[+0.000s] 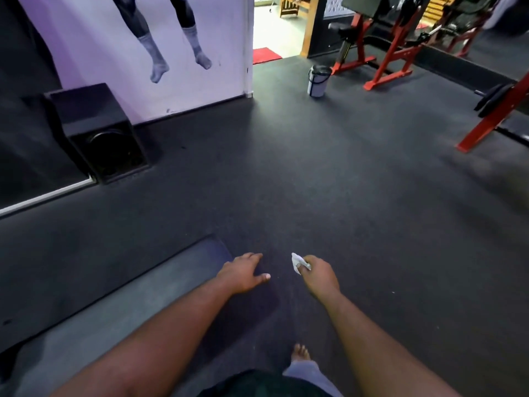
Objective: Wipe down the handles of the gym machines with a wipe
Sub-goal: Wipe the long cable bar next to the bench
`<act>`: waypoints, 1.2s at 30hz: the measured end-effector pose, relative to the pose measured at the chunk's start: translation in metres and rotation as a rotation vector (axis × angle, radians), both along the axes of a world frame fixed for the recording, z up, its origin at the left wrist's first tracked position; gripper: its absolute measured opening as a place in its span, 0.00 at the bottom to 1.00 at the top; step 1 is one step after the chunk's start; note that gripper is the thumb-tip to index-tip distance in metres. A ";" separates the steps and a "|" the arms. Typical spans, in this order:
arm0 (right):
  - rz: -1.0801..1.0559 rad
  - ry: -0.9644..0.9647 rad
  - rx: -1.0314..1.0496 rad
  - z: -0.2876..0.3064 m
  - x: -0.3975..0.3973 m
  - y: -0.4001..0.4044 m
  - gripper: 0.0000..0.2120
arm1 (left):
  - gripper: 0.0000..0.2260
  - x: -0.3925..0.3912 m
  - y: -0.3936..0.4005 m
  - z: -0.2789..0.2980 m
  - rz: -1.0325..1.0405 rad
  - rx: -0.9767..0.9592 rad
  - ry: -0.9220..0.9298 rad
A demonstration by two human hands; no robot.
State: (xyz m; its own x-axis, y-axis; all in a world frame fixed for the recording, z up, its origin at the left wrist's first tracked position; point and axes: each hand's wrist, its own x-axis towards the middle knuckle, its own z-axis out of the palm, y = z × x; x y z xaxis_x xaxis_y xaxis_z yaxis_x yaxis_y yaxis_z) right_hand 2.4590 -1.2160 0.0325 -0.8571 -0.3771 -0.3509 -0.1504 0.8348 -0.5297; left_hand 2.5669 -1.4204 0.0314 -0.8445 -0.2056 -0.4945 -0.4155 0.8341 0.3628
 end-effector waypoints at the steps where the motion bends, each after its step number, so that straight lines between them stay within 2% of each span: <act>1: 0.012 -0.003 -0.005 -0.002 -0.016 -0.008 0.07 | 0.36 -0.016 -0.006 -0.002 0.005 -0.005 -0.001; 8: 0.195 -0.011 -0.017 -0.019 -0.174 -0.075 0.09 | 0.36 -0.154 -0.052 -0.011 0.162 -0.032 0.001; 16: 0.392 0.001 -0.013 -0.010 -0.320 -0.169 0.08 | 0.36 -0.259 -0.106 -0.001 0.319 -0.025 -0.003; 20: 0.513 0.010 -0.004 -0.018 -0.360 -0.237 0.07 | 0.36 -0.291 -0.155 -0.010 0.385 -0.019 -0.016; 28: 0.681 0.033 0.053 -0.024 -0.426 -0.413 0.07 | 0.37 -0.338 -0.307 -0.029 0.550 0.029 -0.002; 31: 0.733 0.036 0.039 -0.012 -0.437 -0.484 0.09 | 0.37 -0.342 -0.365 -0.023 0.594 0.018 -0.003; 36: 0.851 0.020 -0.018 -0.003 -0.436 -0.596 0.06 | 0.37 -0.329 -0.449 -0.017 0.759 0.038 -0.012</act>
State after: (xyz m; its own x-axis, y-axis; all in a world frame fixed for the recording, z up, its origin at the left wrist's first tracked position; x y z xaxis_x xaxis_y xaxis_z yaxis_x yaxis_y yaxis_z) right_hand 2.0231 -1.8115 0.0291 -0.2848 -0.9013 -0.3264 -0.7327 0.4242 -0.5322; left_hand 2.2382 -1.8691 0.0141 -0.4728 -0.7106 -0.5210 -0.8744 0.3050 0.3774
